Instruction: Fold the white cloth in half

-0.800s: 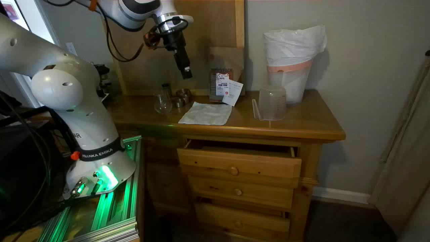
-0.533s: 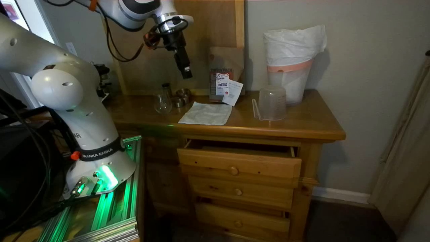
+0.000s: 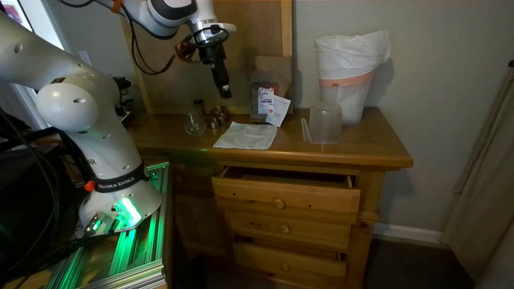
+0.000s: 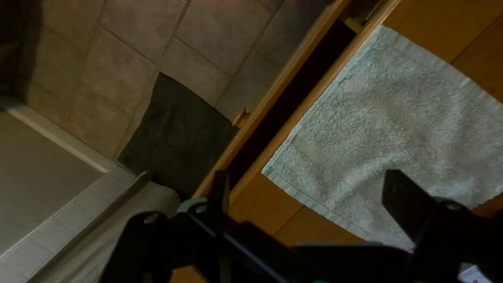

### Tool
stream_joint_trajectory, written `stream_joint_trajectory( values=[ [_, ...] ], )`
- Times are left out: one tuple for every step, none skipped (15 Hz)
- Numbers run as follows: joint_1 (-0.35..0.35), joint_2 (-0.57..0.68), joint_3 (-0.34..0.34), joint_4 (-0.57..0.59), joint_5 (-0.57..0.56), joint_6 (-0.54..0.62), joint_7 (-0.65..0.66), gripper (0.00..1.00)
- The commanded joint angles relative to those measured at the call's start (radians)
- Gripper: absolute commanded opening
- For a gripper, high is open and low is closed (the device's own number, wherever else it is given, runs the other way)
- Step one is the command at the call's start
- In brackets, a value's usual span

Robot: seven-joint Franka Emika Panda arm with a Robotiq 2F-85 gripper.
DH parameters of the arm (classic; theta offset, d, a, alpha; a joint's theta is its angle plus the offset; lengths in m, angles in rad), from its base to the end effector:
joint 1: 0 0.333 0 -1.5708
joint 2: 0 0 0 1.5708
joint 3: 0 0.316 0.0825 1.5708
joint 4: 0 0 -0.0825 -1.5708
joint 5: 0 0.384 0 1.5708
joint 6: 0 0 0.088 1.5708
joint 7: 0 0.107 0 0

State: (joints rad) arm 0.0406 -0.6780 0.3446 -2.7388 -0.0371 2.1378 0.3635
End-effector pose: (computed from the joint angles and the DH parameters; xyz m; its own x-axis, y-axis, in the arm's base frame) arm 0.3208 0.1201 0.4115 0.9920 -0.0122 0.1257 -0.0389 -0.9764 0.2124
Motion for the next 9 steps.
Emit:
stream_joint_trajectory(
  values=[
    [0.027,0.163,-0.072,0.033,0.030,0.099,-0.051,1.00],
    [0.037,0.196,-0.090,0.036,0.039,0.135,-0.076,1.00],
    [0.049,0.234,-0.107,0.035,0.051,0.177,-0.102,1.00],
    [0.066,0.261,-0.123,0.038,0.067,0.199,-0.127,1.00],
    [0.080,0.278,-0.130,0.040,0.077,0.211,-0.143,1.00],
    [0.100,0.290,-0.134,0.039,0.095,0.218,-0.158,1.00],
    [0.115,0.302,-0.137,0.044,0.111,0.217,-0.170,1.00],
    [0.132,0.311,-0.132,0.047,0.126,0.215,-0.173,1.00],
    [0.147,0.318,-0.127,0.053,0.139,0.203,-0.173,1.00]
  ],
)
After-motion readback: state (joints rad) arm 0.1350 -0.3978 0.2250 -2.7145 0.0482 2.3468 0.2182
